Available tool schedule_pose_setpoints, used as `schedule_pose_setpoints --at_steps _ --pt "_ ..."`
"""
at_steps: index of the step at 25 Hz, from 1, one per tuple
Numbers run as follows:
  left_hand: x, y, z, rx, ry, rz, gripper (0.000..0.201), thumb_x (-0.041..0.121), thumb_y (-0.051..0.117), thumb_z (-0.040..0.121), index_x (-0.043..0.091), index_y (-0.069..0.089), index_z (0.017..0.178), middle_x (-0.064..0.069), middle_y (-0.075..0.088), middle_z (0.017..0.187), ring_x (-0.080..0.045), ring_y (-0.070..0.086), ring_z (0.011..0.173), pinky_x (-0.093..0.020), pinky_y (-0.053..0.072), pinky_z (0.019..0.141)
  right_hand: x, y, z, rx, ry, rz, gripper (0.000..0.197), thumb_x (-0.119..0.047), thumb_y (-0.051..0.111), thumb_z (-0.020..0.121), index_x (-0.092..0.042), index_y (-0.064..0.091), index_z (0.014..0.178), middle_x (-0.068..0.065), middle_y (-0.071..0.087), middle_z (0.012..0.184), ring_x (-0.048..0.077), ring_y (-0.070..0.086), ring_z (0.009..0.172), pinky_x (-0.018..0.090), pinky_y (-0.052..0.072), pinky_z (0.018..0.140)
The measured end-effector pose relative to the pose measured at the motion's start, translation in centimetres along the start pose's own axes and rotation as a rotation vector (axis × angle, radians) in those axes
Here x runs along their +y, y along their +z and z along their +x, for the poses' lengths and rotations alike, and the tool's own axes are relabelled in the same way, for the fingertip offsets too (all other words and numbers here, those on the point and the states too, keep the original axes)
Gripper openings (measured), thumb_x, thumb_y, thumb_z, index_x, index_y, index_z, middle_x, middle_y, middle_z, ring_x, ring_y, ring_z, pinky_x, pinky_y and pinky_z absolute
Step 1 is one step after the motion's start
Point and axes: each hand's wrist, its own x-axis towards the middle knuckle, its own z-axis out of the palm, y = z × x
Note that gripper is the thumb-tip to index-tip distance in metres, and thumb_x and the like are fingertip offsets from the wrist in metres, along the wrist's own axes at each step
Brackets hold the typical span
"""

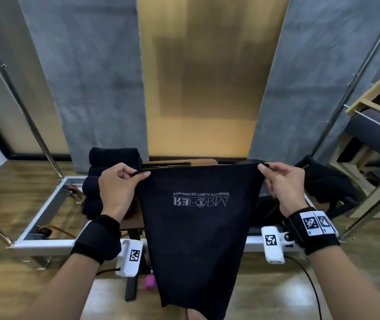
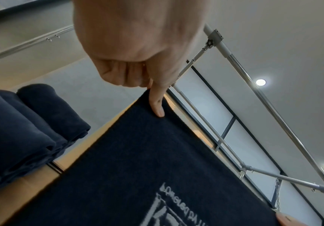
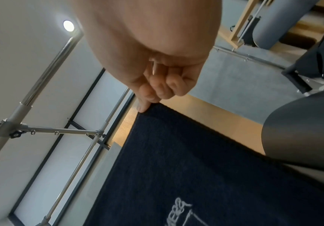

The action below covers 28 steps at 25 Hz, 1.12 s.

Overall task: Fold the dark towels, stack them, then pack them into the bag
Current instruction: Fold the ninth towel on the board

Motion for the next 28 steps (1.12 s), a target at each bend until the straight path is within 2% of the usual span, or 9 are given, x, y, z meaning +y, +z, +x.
schedule_pose_setpoints --at_steps 2,4,6,9,12,17,23,26,28 --pt "-0.3 1.7 1.1 0.027 -0.084 -0.084 0.034 0.034 0.096 0.074 0.018 0.066 0.074 0.004 0.065 0.052 -0.011 0.063 0.049 -0.028 0.05 0.056 0.6 1.9 1.2 -0.057 0.059 0.031 0.018 -0.027 0.075 0.095 -0.011 0.071 0.1 0.01 0.066 0.056 0.021 0.053 0.038 0.026 0.043 0.04" --pt "-1.0 3.7 2.3 -0.008 -0.17 -0.236 0.031 0.028 0.087 0.086 0.014 0.06 0.086 -0.008 0.073 0.06 -0.029 0.075 0.055 -0.024 0.049 0.046 1.6 3.9 2.7 -0.129 0.098 0.082 0.016 -0.026 0.065 0.102 -0.011 0.062 0.107 0.018 0.077 0.076 0.033 0.072 0.055 0.033 0.057 0.047" --pt "-1.9 5.4 3.6 -0.021 -0.274 -0.343 0.028 0.022 0.08 0.093 0.015 0.053 0.095 -0.015 0.077 0.072 -0.035 0.078 0.065 -0.023 0.051 0.042 3.0 5.8 4.3 -0.165 0.116 0.147 0.012 -0.023 0.059 0.106 -0.011 0.058 0.108 0.02 0.079 0.087 0.039 0.077 0.072 0.035 0.062 0.055" --pt "-4.2 8.8 7.0 0.038 -0.379 -0.433 0.027 0.01 0.076 0.095 0.012 0.05 0.098 -0.019 0.079 0.081 -0.035 0.08 0.075 -0.028 0.057 0.047 6.3 9.0 8.2 -0.164 0.153 0.202 0.015 -0.022 0.059 0.106 -0.007 0.058 0.108 0.02 0.079 0.091 0.037 0.079 0.083 0.035 0.065 0.065" --pt "-7.0 12.7 10.3 0.089 -0.408 -0.474 0.019 0.001 0.067 0.1 0.008 0.05 0.1 -0.027 0.076 0.088 -0.034 0.081 0.081 -0.032 0.063 0.056 10.1 11.8 12.8 -0.141 0.216 0.198 0.014 -0.018 0.06 0.105 -0.004 0.059 0.107 0.021 0.078 0.089 0.036 0.079 0.086 0.035 0.066 0.07" --pt "-11.9 19.0 13.8 0.147 -0.511 -0.398 0.015 0.0 0.057 0.104 0.012 0.049 0.105 -0.028 0.073 0.093 -0.03 0.081 0.083 -0.036 0.066 0.063 16.1 15.3 19.6 -0.132 0.382 0.126 0.012 -0.013 0.059 0.105 -0.001 0.06 0.106 0.026 0.076 0.085 0.04 0.078 0.081 0.033 0.065 0.068" --pt "-16.0 24.6 18.7 0.322 -0.534 -0.254 0.023 0.0 0.055 0.105 0.021 0.048 0.098 -0.027 0.072 0.092 -0.03 0.08 0.079 -0.042 0.066 0.066 21.4 19.9 26.4 -0.182 0.522 0.114 0.009 -0.009 0.059 0.105 0.0 0.058 0.104 0.03 0.075 0.085 0.042 0.077 0.08 0.034 0.066 0.066" --pt "-18.2 26.6 20.6 0.371 -0.595 -0.175 0.018 -0.001 0.055 0.105 0.015 0.048 0.1 -0.03 0.071 0.096 -0.031 0.079 0.08 -0.041 0.065 0.066 23.9 22.4 28.0 -0.197 0.6 0.07 0.009 -0.007 0.059 0.104 0.001 0.059 0.102 0.033 0.074 0.089 0.044 0.076 0.082 0.035 0.066 0.065" --pt "-19.5 27.5 21.1 0.354 -0.654 -0.14 0.013 -0.002 0.054 0.105 0.01 0.048 0.106 -0.034 0.068 0.104 -0.036 0.077 0.086 -0.042 0.064 0.07 25.3 23.5 28.4 -0.207 0.638 0.03 0.009 -0.006 0.059 0.104 0.003 0.06 0.103 0.035 0.073 0.091 0.045 0.076 0.084 0.037 0.065 0.067"
